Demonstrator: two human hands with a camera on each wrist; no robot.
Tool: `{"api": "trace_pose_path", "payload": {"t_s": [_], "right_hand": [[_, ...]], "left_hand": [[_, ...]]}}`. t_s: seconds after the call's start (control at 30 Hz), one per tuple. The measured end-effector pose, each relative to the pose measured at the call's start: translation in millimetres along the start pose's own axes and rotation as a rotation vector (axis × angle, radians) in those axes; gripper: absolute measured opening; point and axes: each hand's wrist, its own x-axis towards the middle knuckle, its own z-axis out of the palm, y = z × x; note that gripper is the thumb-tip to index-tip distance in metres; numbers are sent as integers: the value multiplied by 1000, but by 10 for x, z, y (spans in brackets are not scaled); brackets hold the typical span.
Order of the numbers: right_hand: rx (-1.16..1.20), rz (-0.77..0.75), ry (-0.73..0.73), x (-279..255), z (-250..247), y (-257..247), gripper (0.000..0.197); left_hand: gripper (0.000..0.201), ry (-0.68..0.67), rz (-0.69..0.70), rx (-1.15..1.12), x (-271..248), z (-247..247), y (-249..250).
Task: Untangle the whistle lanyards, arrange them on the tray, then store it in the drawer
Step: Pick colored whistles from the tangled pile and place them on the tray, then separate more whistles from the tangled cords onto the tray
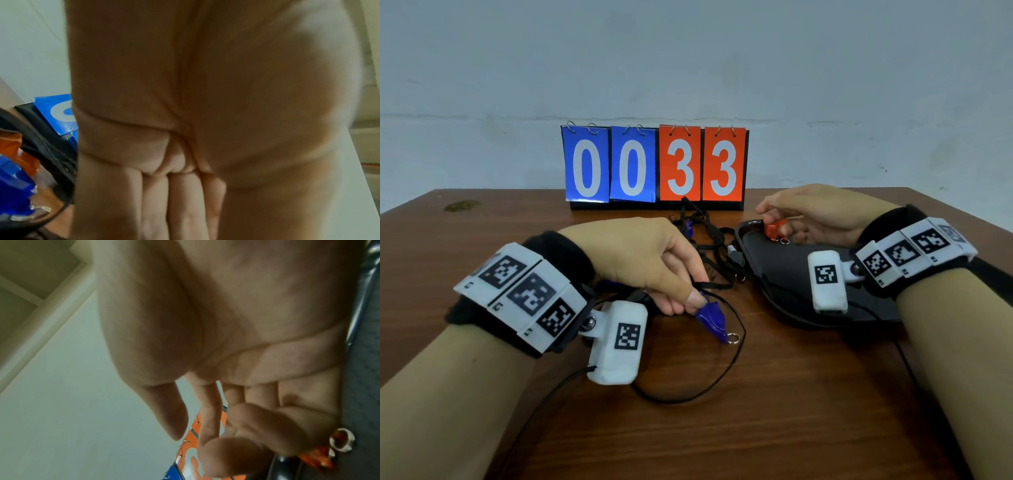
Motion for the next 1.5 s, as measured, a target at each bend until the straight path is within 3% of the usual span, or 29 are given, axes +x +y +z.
{"api": "trace_pose_path", "payload": {"t_s": [0.13, 0.27, 0.43, 0.53, 0.67, 0.8, 1.13, 1.3, 1.5], "right_hand": [[-11, 7, 13, 15, 16, 28, 26], [-1, -44, -16, -18, 39, -27, 27], [-28, -66, -134, -126, 123, -100, 29], [-59, -63, -219, -175, 167, -147, 31], [-117, -60, -350, -227, 243, -197, 52], [-97, -72, -434, -270, 258, -241, 48], [-189, -130, -449, -320, 257, -210, 36], [-106, -60, -378, -267, 123, -139, 55], [14, -5, -210, -230, -13, -68, 32]], "left_hand": [[19, 37, 33, -1, -6, 4, 5], [20, 233, 131, -109, -12, 18, 27], [22, 465, 206, -157, -11, 28, 67], [20, 501, 203, -113, -19, 39, 89], [18, 557, 191, -120, -6, 63, 114], [19, 555, 203, -135, 1, 66, 111], [25, 494, 176, -118, 17, 61, 105], [25, 452, 111, -88, 27, 19, 46], [28, 445, -106, 222, -17, -84, -39]]}}
